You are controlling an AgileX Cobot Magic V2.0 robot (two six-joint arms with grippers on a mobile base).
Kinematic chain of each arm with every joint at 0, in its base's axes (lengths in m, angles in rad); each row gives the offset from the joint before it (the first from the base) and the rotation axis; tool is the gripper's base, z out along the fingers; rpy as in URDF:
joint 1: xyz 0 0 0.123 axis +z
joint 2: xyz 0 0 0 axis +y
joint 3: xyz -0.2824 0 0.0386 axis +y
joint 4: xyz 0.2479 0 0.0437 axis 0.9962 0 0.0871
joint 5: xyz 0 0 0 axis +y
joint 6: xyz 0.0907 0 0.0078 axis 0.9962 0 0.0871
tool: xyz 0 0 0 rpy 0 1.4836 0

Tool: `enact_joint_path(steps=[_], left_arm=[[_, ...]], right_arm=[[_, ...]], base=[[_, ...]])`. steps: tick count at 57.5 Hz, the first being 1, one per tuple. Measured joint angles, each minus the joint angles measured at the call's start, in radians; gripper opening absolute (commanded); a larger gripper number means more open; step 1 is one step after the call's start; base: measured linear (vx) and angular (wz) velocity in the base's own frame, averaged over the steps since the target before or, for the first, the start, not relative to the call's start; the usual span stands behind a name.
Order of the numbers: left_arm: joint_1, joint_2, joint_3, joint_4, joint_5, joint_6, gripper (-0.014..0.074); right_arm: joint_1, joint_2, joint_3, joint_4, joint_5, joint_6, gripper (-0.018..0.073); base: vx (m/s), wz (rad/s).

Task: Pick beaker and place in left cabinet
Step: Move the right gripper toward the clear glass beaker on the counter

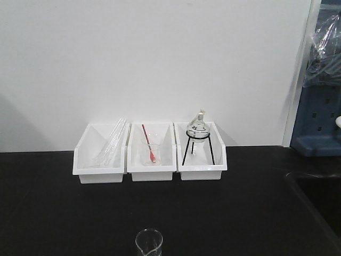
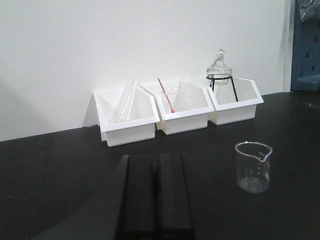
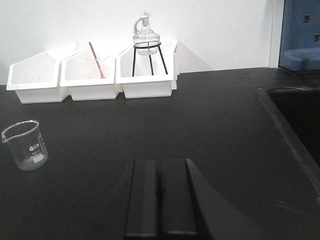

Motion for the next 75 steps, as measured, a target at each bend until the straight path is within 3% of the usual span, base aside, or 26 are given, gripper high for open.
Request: enact_joint_path(steps=[23, 35, 44, 57, 75], left_arm=[[0.0, 0.0, 0.0, 0.0, 0.0, 0.0, 0.0001], [0.0, 0.0, 0.0, 0.0, 0.0, 0.0, 0.0001], [0.0, 0.0, 0.0, 0.0, 0.0, 0.0, 0.0001], [0.0, 0.0, 0.0, 0.0, 0.0, 0.0, 0.0001], [0.0, 0.0, 0.0, 0.0, 0.0, 0.0, 0.0001]], right_arm=[[0.0, 0.0, 0.0, 0.0, -0.007, 0.0, -0.0006], [0.0, 0.0, 0.0, 0.0, -0.148, -0.002, -0.0006], [0.0, 0.056, -0.013, -0.002, -0.178, -0.052, -0.0006], [0.0, 0.397, -0.23, -0.004, -0.234, -0.148, -0.0006], [0.0, 0.958, -0.428, -0.004, -0.609, -0.161, -0.0005]], base=[[0.0, 0.0], [0.0, 0.0], [0.0, 0.0], [0.0, 0.0], [0.0, 0.0]])
